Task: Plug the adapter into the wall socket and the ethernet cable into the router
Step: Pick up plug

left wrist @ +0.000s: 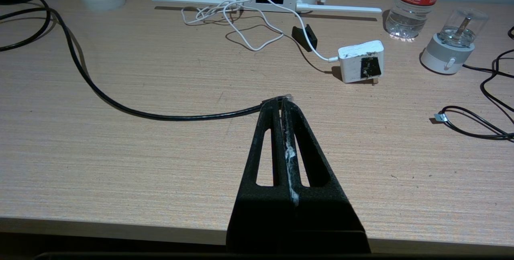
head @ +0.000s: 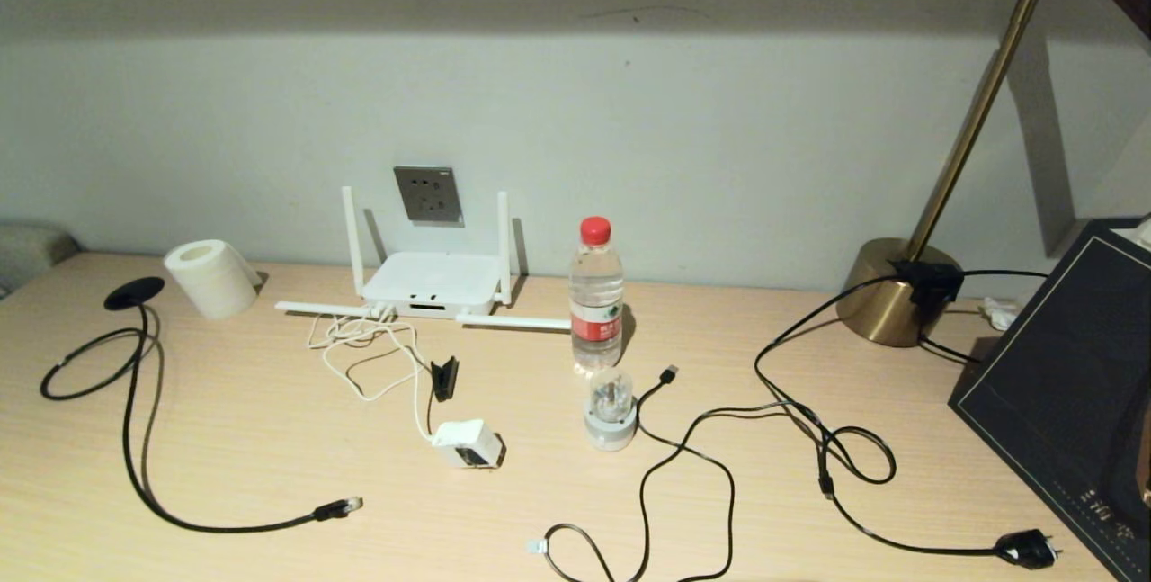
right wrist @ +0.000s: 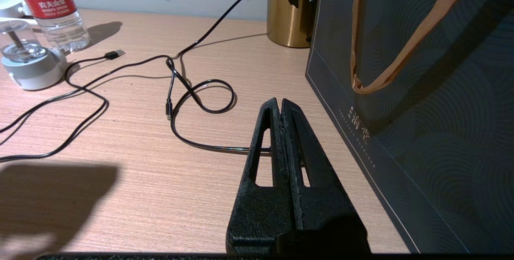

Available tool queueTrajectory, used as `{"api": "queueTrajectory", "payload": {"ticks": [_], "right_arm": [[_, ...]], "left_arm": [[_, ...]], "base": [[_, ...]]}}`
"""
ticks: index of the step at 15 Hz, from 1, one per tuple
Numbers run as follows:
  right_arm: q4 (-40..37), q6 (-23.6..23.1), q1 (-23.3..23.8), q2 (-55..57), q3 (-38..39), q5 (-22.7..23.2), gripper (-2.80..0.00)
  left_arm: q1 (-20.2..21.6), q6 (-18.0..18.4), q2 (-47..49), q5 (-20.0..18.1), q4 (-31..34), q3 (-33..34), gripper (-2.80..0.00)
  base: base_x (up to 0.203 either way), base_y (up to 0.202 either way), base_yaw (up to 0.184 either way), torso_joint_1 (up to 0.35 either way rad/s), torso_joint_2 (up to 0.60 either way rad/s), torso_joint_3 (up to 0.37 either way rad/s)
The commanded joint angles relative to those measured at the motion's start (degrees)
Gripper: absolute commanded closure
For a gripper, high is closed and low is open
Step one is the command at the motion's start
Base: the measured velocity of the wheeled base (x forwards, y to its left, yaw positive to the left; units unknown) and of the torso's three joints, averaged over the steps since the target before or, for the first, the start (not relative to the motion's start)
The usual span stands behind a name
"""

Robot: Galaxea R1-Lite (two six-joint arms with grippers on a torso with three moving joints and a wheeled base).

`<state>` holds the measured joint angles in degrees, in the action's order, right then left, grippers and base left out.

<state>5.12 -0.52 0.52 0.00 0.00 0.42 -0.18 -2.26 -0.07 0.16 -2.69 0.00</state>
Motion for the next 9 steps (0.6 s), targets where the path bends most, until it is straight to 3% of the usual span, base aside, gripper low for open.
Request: {"api": "queueTrajectory", "payload": {"ticks": [1,9], "right_arm": [[0.1,0.0,0.0,0.1,2.0,0.0,0.00],[0.1,0.0,0.0,0.1,1.9,0.1,0.00]], "left_arm": [[0.0,0.0,0.1,0.0,0.0,0.8,0.00],[0.0,0.7,0.0,0.0,0.0,0.8,0.00]], "base": [[0.000,0.000,0.000,0.000,0.00,0.000],[0.000,0.000,0.000,0.000,0.00,0.000]]}}
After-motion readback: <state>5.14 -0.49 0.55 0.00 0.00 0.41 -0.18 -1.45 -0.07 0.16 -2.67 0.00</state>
